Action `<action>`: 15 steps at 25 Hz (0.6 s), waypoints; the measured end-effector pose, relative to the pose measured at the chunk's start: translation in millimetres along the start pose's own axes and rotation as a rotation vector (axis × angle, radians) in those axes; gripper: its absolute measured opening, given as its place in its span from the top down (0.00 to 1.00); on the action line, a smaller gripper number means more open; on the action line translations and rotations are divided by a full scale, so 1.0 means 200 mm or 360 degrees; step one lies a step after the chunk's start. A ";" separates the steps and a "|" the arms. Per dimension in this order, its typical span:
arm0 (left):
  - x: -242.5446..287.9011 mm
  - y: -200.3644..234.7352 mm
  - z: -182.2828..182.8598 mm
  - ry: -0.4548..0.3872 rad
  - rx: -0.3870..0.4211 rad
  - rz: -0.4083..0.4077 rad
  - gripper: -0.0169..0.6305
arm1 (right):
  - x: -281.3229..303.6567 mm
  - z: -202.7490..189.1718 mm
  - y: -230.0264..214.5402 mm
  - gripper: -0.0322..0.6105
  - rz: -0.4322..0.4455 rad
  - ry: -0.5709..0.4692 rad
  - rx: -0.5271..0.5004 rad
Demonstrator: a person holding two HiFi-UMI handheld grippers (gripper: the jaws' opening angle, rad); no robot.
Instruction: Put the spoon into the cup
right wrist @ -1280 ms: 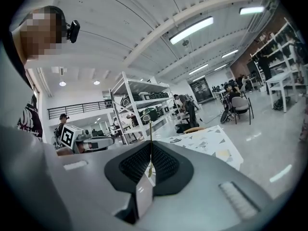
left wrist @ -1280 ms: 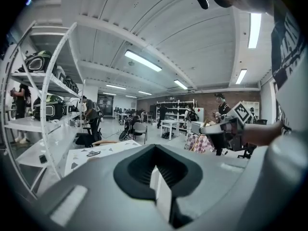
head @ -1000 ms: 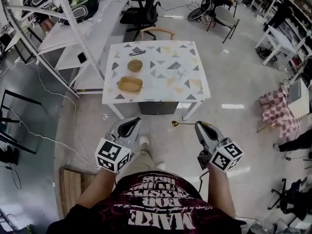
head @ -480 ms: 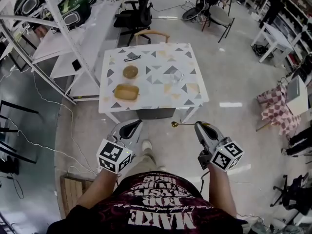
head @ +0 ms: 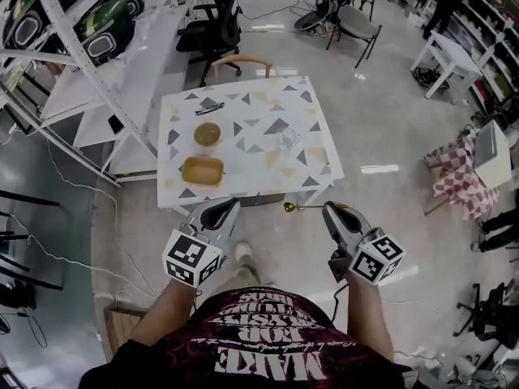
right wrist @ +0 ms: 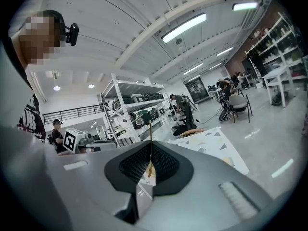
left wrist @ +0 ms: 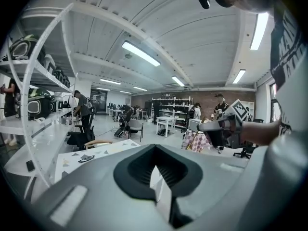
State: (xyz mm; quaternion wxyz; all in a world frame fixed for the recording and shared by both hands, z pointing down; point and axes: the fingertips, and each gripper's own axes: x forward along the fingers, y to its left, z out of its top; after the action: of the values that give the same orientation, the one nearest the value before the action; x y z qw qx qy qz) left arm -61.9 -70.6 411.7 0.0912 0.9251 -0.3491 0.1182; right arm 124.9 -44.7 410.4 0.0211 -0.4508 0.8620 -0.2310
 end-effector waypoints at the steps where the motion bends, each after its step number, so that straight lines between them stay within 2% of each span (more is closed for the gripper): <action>1: 0.02 0.02 0.01 0.0003 -0.0001 -0.0003 0.97 | 0.02 0.01 -0.01 0.90 0.0003 0.0002 -0.0001; 15: 0.34 0.26 0.09 0.0044 0.0007 -0.0105 0.97 | 0.29 0.13 -0.22 0.90 -0.0060 -0.0006 0.0043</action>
State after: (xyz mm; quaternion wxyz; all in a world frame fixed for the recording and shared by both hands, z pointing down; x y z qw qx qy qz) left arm -44.6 -154.8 418.0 0.0978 0.9346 -0.3167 0.1286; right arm 130.9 -120.9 415.4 0.0243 -0.4670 0.8501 -0.2422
